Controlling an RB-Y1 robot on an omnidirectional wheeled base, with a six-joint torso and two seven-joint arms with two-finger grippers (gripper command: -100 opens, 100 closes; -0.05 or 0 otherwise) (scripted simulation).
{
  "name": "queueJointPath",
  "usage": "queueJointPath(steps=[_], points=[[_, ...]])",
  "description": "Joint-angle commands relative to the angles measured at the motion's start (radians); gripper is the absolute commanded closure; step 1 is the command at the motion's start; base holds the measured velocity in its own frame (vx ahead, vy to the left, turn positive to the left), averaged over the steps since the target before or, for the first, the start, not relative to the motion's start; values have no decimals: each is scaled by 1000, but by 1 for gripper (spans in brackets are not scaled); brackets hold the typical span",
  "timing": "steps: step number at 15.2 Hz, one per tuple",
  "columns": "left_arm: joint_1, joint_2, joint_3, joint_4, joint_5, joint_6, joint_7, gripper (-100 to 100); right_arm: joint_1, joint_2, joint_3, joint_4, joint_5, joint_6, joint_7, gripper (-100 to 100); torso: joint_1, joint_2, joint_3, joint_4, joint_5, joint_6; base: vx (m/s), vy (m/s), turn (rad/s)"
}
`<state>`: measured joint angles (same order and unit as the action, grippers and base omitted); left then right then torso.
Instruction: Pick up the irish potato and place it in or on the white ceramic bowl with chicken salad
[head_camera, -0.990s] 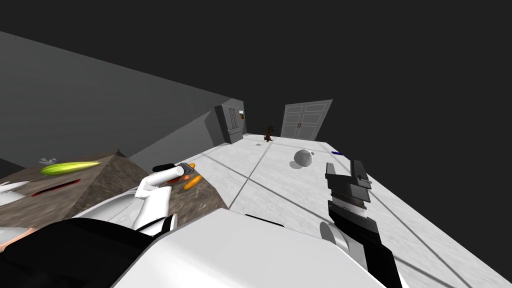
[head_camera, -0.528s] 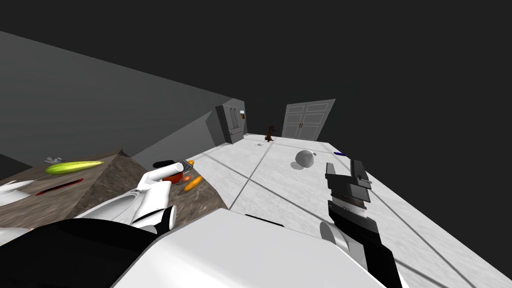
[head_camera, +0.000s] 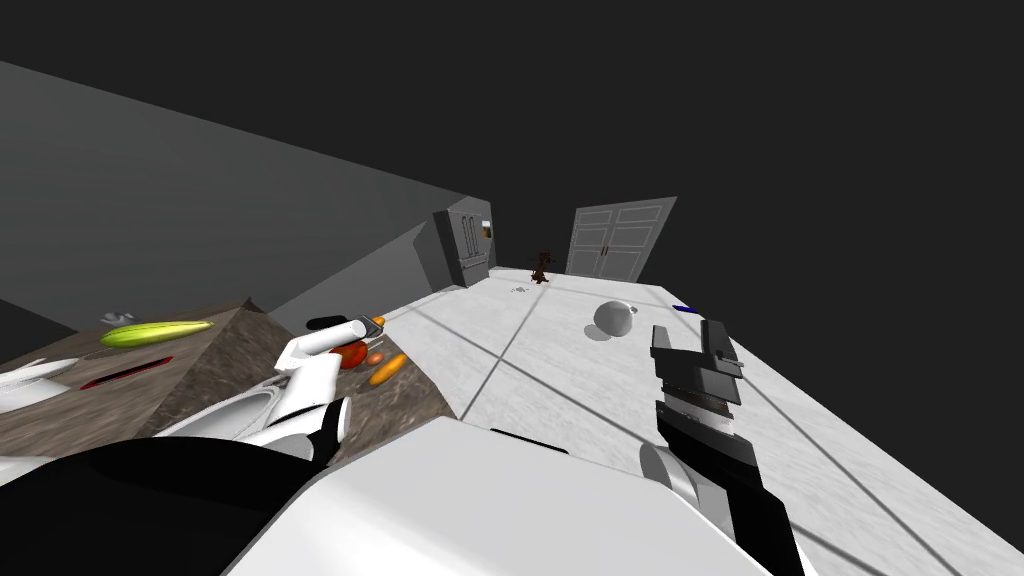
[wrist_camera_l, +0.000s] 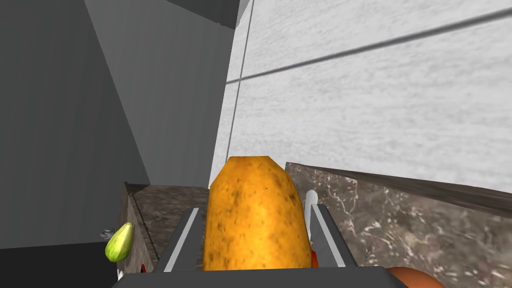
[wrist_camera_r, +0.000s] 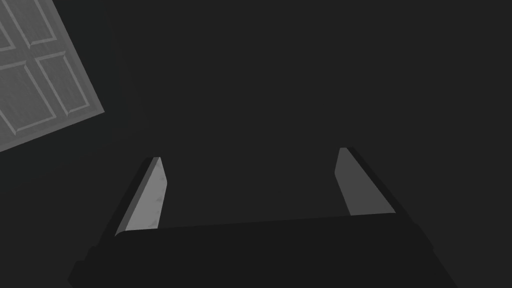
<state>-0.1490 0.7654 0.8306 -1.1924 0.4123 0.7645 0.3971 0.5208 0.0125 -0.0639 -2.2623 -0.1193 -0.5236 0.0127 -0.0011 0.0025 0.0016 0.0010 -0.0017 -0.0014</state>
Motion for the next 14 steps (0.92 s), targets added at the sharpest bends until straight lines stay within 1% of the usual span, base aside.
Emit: queueJointPath(steps=[1,2,3,4,5,6,7,9,10,11,14], points=[[-29,45,-15,50,7,-35,-8,100,0,0,0,0,0,0,0,0,0,0,0,0,0,0,11,21,36],[-29,45,-15,77,7,-35,-8,100,0,0,0,0,0,0,0,0,0,0,0,1,-1,0,18,32,27],[-29,45,-15,89,7,-35,-8,100,0,0,0,0,0,0,0,0,0,0,0,1,-1,0,19,29,7],[-53,85,-29,114,10,-66,-12,100,0,0,0,0,0,0,0,0,0,0,0,0,0,0,24,36,34],[-53,85,-29,147,10,-66,-12,100,0,0,0,0,0,0,0,0,1,0,0,1,-1,0,25,47,29],[-53,85,-29,162,10,-66,-12,100,0,0,0,0,0,0,0,0,1,0,0,1,-1,-1,16,40,12],[-77,124,-44,197,13,-97,-17,100,0,0,0,0,0,0,0,0,1,0,0,0,0,-1,15,39,37],[-77,124,-44,232,13,-97,-17,100,0,0,0,0,0,0,0,0,1,1,1,1,-1,-1,15,42,18],[-77,124,-44,236,13,-97,-17,100,0,0,0,0,0,0,0,0,1,1,1,1,-1,-1,9,24,3],[-100,162,-58,270,16,-126,-22,100,0,0,0,0,0,0,0,0,0,1,1,0,0,-1,7,24,32],[-100,162,-58,309,16,-126,-22,100,0,0,0,0,0,0,0,0,0,1,1,1,-1,-1,10,29,13]])
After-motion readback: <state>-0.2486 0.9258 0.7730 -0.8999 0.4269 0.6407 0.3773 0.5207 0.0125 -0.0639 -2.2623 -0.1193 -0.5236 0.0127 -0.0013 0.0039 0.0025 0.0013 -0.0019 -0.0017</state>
